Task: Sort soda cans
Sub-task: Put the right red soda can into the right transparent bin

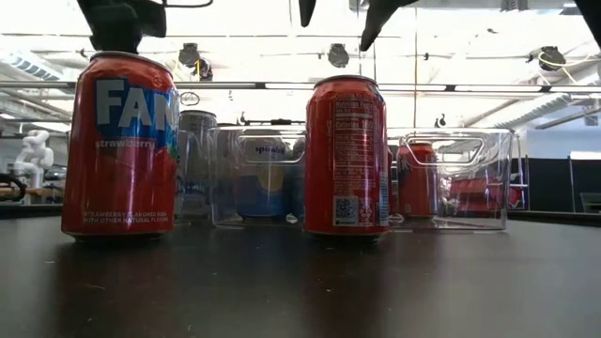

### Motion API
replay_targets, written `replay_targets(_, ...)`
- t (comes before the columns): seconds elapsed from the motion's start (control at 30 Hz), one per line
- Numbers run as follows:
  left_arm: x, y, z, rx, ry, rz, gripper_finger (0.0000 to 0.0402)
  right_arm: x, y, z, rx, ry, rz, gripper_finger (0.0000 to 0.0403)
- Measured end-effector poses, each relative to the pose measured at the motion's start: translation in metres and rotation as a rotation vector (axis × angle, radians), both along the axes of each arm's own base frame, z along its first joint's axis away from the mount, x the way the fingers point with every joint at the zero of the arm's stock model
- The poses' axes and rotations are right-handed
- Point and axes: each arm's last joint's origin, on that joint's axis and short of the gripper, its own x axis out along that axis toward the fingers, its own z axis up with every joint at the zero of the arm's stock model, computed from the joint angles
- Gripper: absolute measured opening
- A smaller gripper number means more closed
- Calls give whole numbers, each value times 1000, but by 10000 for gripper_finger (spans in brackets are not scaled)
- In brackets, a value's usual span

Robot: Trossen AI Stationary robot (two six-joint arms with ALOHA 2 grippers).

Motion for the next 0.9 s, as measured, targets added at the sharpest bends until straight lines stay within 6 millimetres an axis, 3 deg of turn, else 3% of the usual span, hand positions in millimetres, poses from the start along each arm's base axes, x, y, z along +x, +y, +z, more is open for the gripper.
replay_targets(0.13,5,0,2,75,-1,-266,366,-3,12,0,14,-11,-29,336)
replay_targets(0.23,10,1,5,79,-74,-278,366,-5,18,0,21,-16,-41,336)
replay_targets(0.33,21,1,12,33,-264,-351,366,-6,21,0,19,-19,-47,336)
replay_targets(0.47,36,-3,17,-101,-549,-585,366,-7,25,0,0,-25,-39,336)
replay_targets(0.67,35,-16,-8,-167,-622,-646,366,-16,37,-3,-11,-5,-4,336)
replay_targets(0.9,23,-36,-48,-113,-896,-496,366,-59,47,7,-7,19,-12,336)
